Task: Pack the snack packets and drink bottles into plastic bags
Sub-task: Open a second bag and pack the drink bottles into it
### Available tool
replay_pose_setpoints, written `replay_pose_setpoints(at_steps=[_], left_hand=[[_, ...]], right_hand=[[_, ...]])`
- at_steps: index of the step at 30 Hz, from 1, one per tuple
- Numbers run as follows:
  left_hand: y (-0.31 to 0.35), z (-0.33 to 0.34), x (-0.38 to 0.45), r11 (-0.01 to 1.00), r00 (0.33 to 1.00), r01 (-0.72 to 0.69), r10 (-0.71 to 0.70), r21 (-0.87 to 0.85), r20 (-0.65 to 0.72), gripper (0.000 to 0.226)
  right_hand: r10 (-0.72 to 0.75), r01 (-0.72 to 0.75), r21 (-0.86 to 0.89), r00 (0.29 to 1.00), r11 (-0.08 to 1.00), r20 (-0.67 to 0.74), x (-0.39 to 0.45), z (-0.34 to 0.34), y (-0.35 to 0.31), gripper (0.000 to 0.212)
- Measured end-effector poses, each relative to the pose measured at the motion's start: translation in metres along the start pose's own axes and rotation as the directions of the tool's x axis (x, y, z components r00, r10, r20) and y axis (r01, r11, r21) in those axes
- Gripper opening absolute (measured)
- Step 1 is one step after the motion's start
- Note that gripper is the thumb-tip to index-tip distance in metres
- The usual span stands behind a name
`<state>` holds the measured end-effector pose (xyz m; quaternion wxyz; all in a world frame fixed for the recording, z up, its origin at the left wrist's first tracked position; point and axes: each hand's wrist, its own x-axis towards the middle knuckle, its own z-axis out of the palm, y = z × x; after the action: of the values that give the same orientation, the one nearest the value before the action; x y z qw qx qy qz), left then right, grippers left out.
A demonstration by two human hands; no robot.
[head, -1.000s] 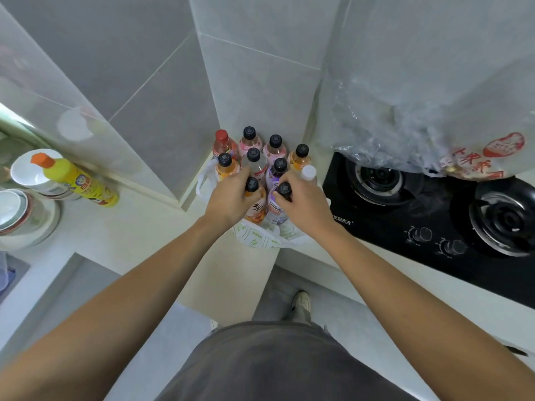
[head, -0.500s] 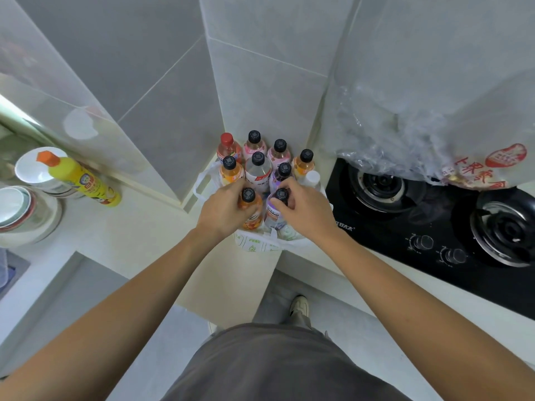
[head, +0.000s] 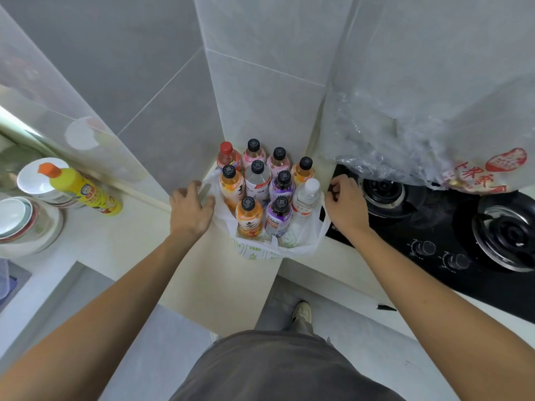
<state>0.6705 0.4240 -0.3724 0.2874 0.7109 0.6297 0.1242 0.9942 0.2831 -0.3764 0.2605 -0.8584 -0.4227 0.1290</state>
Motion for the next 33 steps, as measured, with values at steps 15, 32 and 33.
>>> replay_pose_setpoints(at_steps=[15,32,33], left_hand=[[0.069,-0.024,0.035,0.627,0.968,0.245,-0.204,-0.74,0.148,0.024],[0.185,-0.101,-0.023,0.67,0.976,-0.183,0.211,-0.719,-0.052,0.025],[0.191,-0.103,-0.027,0.668,0.977,-0.19,0.204,-0.719,-0.068,0.024]], right_hand=[[0.381,-0.447,0.648,0.89,0.617,0.25,0.025,-0.012,-0.03,0.02],[-0.002,-0.06,0.864,0.997,0.501,0.071,0.006,-0.11,-0.138,0.029],[-0.007,-0.061,0.867,0.997,0.495,0.074,0.004,-0.114,-0.14,0.029]])
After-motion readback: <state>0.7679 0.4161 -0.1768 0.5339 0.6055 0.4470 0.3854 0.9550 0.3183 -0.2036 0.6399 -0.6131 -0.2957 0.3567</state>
